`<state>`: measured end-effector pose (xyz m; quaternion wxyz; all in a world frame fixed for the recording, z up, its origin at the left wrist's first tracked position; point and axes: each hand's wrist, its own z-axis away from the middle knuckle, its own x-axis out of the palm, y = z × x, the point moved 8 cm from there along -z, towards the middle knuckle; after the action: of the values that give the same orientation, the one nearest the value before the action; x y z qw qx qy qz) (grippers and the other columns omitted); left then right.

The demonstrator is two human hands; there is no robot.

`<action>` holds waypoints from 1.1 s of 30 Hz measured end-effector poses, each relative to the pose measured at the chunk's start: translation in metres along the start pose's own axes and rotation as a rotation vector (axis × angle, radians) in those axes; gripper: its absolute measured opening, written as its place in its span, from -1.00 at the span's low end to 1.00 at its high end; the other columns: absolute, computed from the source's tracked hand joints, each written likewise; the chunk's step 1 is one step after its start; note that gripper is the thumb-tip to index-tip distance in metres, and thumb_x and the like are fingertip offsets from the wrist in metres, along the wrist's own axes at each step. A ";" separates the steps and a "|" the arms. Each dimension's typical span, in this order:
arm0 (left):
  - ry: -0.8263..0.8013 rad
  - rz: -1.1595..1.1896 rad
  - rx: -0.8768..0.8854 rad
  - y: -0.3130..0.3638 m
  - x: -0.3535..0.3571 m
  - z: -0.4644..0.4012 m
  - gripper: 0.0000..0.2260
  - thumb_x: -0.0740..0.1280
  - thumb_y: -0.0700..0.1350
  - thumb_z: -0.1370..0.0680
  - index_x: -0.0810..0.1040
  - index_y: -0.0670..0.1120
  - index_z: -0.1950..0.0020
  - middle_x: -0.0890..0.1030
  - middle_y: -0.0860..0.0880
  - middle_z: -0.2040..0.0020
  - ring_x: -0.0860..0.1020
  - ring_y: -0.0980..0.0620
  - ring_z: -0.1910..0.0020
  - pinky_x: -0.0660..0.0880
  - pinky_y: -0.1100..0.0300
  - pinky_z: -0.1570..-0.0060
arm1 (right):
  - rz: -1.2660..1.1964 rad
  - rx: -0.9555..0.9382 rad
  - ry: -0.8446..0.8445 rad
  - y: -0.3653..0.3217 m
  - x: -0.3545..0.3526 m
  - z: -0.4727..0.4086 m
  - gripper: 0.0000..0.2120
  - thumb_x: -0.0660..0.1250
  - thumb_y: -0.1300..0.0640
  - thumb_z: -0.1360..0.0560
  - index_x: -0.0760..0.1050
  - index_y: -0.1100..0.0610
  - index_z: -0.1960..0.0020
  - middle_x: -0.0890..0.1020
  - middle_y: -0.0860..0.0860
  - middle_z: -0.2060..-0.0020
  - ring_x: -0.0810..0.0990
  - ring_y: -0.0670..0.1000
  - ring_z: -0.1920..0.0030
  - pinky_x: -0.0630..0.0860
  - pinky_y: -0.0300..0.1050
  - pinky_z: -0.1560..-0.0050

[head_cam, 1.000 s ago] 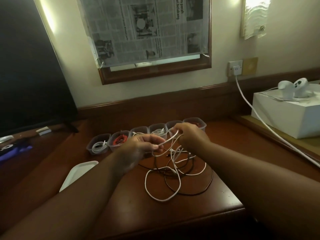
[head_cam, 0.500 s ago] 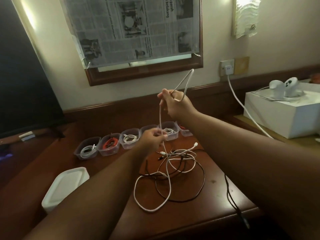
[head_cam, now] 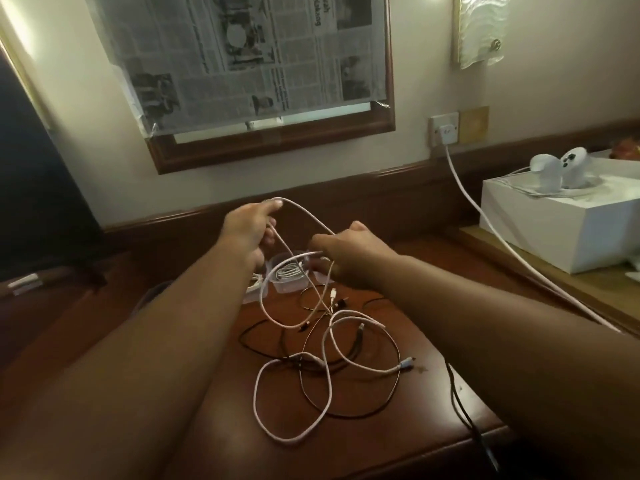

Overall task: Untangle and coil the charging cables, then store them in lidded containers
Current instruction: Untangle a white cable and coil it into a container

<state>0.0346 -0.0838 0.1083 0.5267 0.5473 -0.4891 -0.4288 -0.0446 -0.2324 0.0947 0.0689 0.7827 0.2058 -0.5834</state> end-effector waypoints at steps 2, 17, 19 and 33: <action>-0.067 0.050 -0.039 0.013 0.011 0.005 -0.80 0.39 -0.16 -0.56 0.46 -0.10 0.24 0.39 0.02 0.48 0.28 0.19 0.64 0.22 0.38 0.63 | 0.025 0.032 0.041 -0.005 0.005 -0.003 -0.58 0.23 -0.26 -0.56 0.43 -0.01 -0.26 0.64 -0.02 -0.09 0.53 0.06 -0.15 0.25 -0.04 -0.13; -0.541 -0.535 0.101 -0.078 0.014 0.045 -0.89 0.35 -0.09 -0.59 0.63 -0.04 -0.07 0.68 -0.08 -0.03 0.64 -0.03 -0.03 0.59 0.15 0.03 | -1.125 0.229 0.539 0.005 -0.048 -0.024 -0.74 0.13 0.05 -0.68 0.48 0.11 0.09 0.57 0.00 0.35 0.45 -0.13 0.41 0.41 -0.21 0.34; -0.347 -0.552 0.123 -0.075 0.002 0.034 -0.86 0.29 -0.07 -0.63 0.62 -0.05 0.04 0.66 -0.07 0.05 0.61 0.00 0.06 0.56 0.17 0.11 | -1.102 0.205 0.582 -0.001 -0.059 -0.020 -0.74 0.12 0.04 -0.68 0.46 0.11 0.11 0.54 0.01 0.33 0.47 -0.07 0.34 0.44 -0.13 0.26; -0.751 -0.333 -0.125 -0.019 -0.090 0.064 -0.63 0.47 -0.27 -0.33 0.65 -0.07 -0.12 0.58 -0.22 0.03 0.47 -0.18 0.13 0.44 0.07 0.22 | -0.737 0.188 -0.959 -0.048 0.009 0.056 -0.47 0.03 -0.20 -0.64 0.53 0.23 -0.08 0.63 0.12 0.20 0.63 0.05 0.24 0.58 -0.02 0.09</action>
<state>-0.0406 -0.0053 0.0806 0.2675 0.3916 -0.5248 -0.7069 -0.1112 -0.2062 0.0756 -0.1220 0.3128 0.3567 -0.8718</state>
